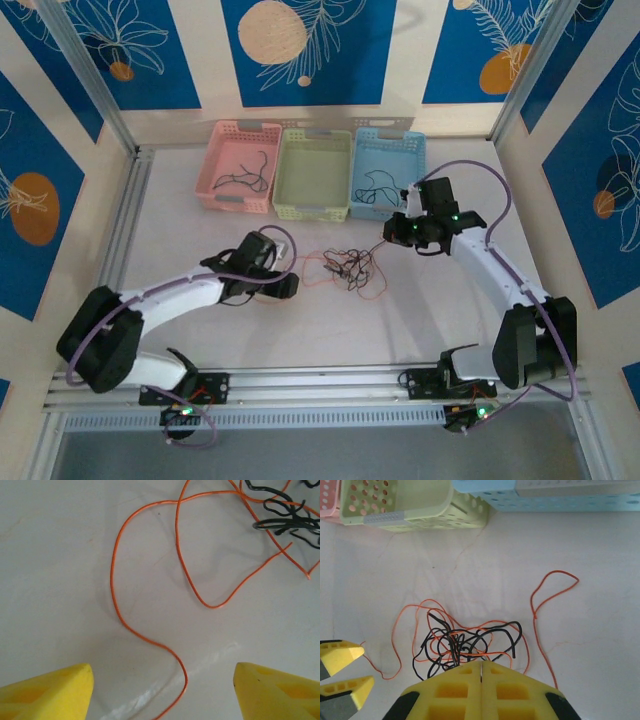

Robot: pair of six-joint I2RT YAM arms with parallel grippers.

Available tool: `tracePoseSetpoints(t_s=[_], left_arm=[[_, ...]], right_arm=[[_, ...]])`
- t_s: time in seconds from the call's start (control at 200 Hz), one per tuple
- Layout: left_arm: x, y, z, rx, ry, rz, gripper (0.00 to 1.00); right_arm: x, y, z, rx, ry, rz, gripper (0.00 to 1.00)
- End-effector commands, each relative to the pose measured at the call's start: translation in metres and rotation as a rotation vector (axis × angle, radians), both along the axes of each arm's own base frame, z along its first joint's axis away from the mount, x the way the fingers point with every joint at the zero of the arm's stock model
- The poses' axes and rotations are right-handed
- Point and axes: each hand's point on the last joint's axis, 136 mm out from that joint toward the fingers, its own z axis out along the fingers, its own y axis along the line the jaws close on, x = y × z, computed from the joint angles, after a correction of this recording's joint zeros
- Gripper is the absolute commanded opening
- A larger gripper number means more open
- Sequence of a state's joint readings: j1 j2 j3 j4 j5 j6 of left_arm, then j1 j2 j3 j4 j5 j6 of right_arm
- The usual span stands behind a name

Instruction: Untangle the cables

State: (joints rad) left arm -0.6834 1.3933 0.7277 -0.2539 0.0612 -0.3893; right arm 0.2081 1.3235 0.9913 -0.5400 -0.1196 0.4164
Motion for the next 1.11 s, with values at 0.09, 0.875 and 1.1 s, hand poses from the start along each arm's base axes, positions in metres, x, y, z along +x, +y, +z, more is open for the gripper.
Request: tracePoseSetpoints(t_s=[0.09,0.875,1.1], left_arm=[[0.021,-0.009,-0.004,0.204,-0.078,-0.053,0.68],[0.057,-0.042,-0.060,0.378,0.022,-0.152,0.46],[0.054,-0.033,-0.046,0.361,0.002,-0.125,0.00]], right_arm=[[-0.006,-0.007,0.002,0.021,-0.004,-0.021,0.00],[-0.006,-0.014,0.002,0.046,-0.007,-0.029,0.00],[-0.006,-0.019,0.000,0.036,-0.009,-0.045,0.00]])
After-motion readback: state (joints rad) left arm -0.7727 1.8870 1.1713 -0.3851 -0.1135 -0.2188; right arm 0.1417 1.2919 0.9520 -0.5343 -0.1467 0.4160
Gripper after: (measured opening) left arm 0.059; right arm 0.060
